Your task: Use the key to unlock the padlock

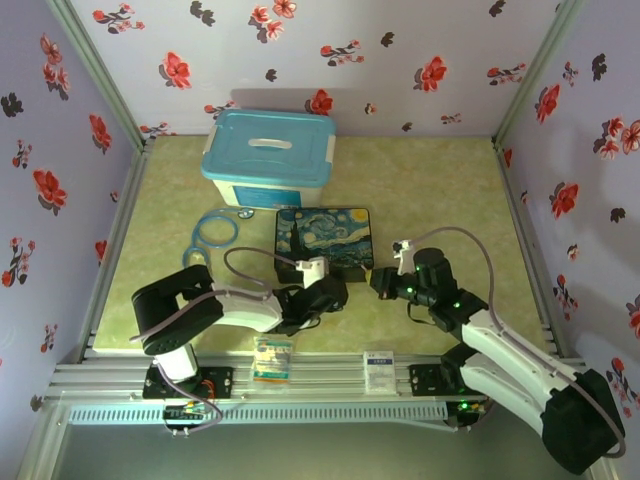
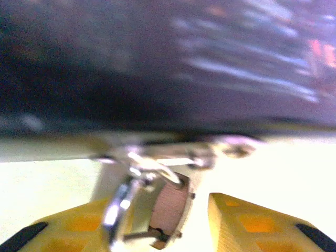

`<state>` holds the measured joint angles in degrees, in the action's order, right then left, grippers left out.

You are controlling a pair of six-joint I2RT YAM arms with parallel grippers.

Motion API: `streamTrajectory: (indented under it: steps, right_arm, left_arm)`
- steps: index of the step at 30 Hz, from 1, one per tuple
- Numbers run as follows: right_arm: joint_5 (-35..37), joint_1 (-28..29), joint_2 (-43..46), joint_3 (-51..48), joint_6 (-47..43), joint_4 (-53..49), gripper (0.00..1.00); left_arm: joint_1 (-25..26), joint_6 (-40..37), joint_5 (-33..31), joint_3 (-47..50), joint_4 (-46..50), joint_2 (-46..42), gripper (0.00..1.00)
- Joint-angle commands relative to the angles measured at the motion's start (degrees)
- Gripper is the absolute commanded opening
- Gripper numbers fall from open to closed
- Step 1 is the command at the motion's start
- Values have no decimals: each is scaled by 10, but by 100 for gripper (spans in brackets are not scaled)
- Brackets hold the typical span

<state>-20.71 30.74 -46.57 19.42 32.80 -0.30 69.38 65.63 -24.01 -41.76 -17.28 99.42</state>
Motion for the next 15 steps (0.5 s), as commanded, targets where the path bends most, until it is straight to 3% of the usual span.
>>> streamTrajectory:
  steps: [1, 7, 15]
  right_arm:
    - [8, 0, 25, -14, 18, -22, 0]
    - [1, 1, 37, -39, 47, -22, 0]
    - [-59, 15, -29, -66, 134, 21, 0]
  left_arm:
    - [13, 22, -57, -11, 20, 21, 37]
    - [15, 19, -58, -18, -15, 40, 21]
    - [10, 44, -22, 22, -75, 8, 2]
